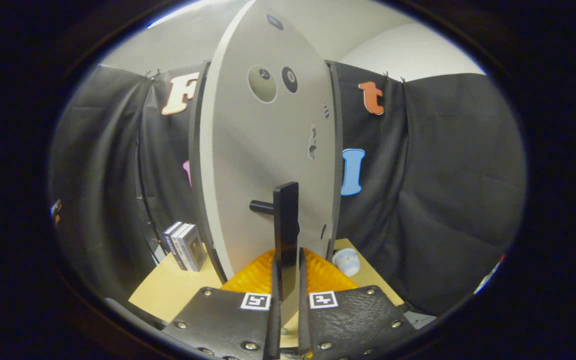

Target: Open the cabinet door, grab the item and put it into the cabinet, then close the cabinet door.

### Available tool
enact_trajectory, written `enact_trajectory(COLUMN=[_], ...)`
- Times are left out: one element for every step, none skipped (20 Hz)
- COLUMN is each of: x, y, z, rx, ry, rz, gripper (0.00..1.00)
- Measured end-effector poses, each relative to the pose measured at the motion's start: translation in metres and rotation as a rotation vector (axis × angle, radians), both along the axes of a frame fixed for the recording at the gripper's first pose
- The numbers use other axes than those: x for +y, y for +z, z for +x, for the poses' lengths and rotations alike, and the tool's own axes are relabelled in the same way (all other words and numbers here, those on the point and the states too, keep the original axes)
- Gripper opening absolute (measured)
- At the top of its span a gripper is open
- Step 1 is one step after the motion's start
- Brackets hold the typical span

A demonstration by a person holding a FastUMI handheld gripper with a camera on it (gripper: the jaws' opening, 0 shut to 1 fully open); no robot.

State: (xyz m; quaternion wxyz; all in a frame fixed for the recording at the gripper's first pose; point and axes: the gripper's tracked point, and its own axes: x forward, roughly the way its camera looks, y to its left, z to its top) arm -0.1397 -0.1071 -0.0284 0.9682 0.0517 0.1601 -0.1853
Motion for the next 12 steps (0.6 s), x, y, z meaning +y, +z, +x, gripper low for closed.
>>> enact_trajectory(x=[-0.002, -0.005, -0.006, -0.008, -0.011, -0.014, -0.017, -0.02, -0.025, -0.03, -0.034, -0.039], y=[0.0, 0.001, 0.0, -0.001, 0.001, 0.002, 0.001, 0.001, 0.0, 0.0, 0.0, 0.001], z=[-0.002, -0.004, -0.005, -0.006, -0.009, -0.012, -0.013, -0.015, -0.018, -0.02, -0.022, -0.025], rx=[0.0, 0.001, 0.002, 0.002, 0.001, 0.0, -0.001, 0.001, 0.003, 0.006, 0.008, 0.007], ry=[-0.006, -0.009, -0.014, -0.018, -0.022, -0.027, -0.033, -0.039, -0.048, -0.058, -0.069, -0.083], rz=[-0.001, -0.007, -0.009, -0.008, -0.001, 0.009, 0.016, 0.017, 0.011, 0.004, 0.002, 0.005], gripper=[0.14, 0.14, 0.14, 0.14, 0.14, 0.14, 0.14, 0.14, 0.14, 0.14, 0.14, 0.14])
